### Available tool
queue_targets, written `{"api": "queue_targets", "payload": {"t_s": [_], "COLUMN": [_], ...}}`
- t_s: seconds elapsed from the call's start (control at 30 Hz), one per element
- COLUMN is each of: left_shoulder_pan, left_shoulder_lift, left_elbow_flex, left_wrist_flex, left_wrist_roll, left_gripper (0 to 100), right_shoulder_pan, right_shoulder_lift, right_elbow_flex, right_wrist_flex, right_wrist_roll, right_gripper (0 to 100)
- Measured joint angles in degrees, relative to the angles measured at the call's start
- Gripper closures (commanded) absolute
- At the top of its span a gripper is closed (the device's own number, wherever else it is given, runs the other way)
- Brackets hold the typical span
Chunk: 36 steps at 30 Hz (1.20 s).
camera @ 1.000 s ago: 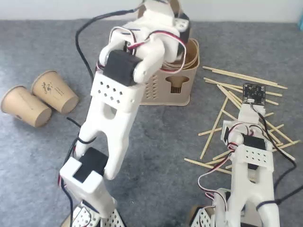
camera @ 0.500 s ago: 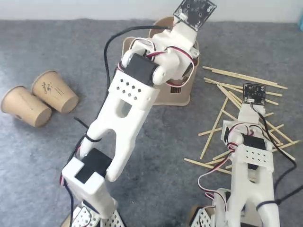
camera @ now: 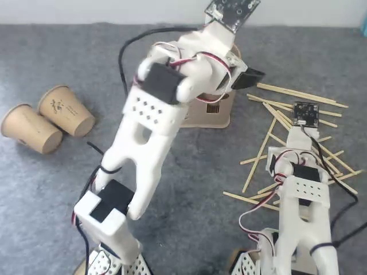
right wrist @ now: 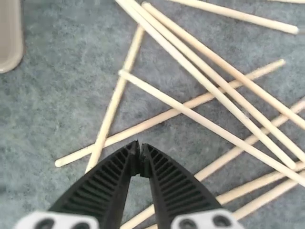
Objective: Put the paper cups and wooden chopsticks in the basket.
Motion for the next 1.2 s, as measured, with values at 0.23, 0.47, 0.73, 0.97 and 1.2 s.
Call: {"api": "queue_targets", "payload": {"t_s": [0.23,0.47,0.73,0.97,1.2], "left_shoulder_pan": [-16.2,-43.3,-61.3,-68.7,-71.7], "left_shoulder_lift": [-6.0,-3.8,14.2,29.7,40.8], "left_elbow_flex": [-11.8,-12.6,-12.6,-12.5,-12.5], "left_wrist_flex": [12.4,14.2,5.5,-9.8,-15.5], "left_wrist_roll": [0.0,0.0,0.0,-0.1,-0.1], "left_gripper": [86,98,99,99,99], "right_shoulder_pan": [-0.4,-0.2,-0.3,-2.3,-2.3], "right_shoulder_lift": [0.0,0.0,0.0,0.0,0.0], "right_elbow_flex": [0.0,0.0,1.1,1.1,1.1], "right_wrist_flex": [0.0,0.0,0.0,0.0,0.0], "right_wrist_roll": [0.4,0.4,0.4,0.4,0.4], "right_gripper": [99.1,99.1,99.1,99.1,99.1]}}
